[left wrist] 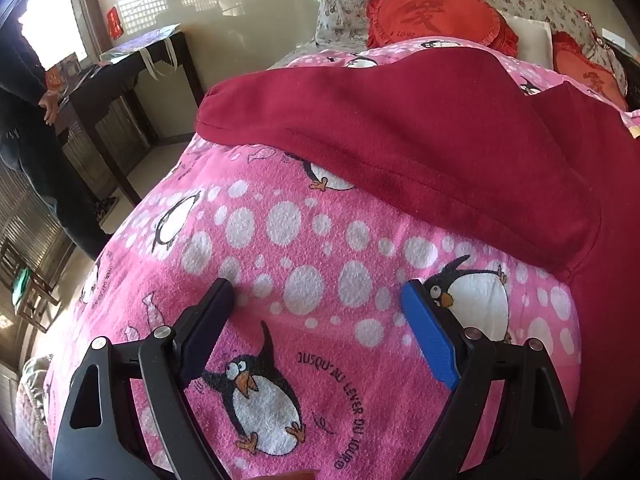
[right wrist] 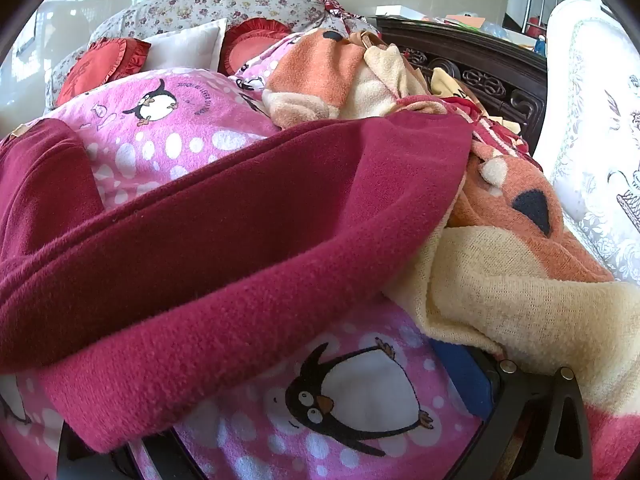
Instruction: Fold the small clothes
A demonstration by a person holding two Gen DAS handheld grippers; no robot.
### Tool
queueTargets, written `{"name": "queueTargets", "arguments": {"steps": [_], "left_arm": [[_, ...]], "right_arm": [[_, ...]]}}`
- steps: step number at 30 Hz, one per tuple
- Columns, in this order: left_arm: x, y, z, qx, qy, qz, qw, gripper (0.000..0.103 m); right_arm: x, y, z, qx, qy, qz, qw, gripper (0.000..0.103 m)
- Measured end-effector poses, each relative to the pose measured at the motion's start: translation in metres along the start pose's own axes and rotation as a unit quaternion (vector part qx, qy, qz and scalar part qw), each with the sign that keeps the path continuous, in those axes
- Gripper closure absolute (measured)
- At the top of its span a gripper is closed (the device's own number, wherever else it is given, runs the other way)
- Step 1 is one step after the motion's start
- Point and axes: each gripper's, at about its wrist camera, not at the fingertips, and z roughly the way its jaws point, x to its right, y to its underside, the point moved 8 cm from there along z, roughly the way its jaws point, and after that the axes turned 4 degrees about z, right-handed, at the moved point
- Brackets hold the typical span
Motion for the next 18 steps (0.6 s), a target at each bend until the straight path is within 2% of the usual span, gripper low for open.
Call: {"name": "queueTargets", "arguments": {"steps": [7,11,14,18], "left_arm": [[-0.005,0.001,-0.002,-0.003,0.000,0.001,1.0000,0.016],[0.002,0.002,-0.008,-0.031,0.008,0.020,0.9993,0.017],[0.008,0.001,-0.029,-0.023,0.038,0.012,0.9989,0.017],[0.018,-0.004,-0.070,0.014,0.060,0.023,0.9978,0.017]], "right_arm": [[0.000,-0.001,-0.001,0.001,0.002,-0.002,1.000,0.000],[0.000,-0.001,-0.001,0.000,0.002,-0.002,1.000,0.000],[-0.001,-0.003,0.000,-0.002,0.003,-0.003,1.000,0.000],[-0.004,-0.006,0.001,-0.003,0.006,-0.006,1.000,0.000]]}}
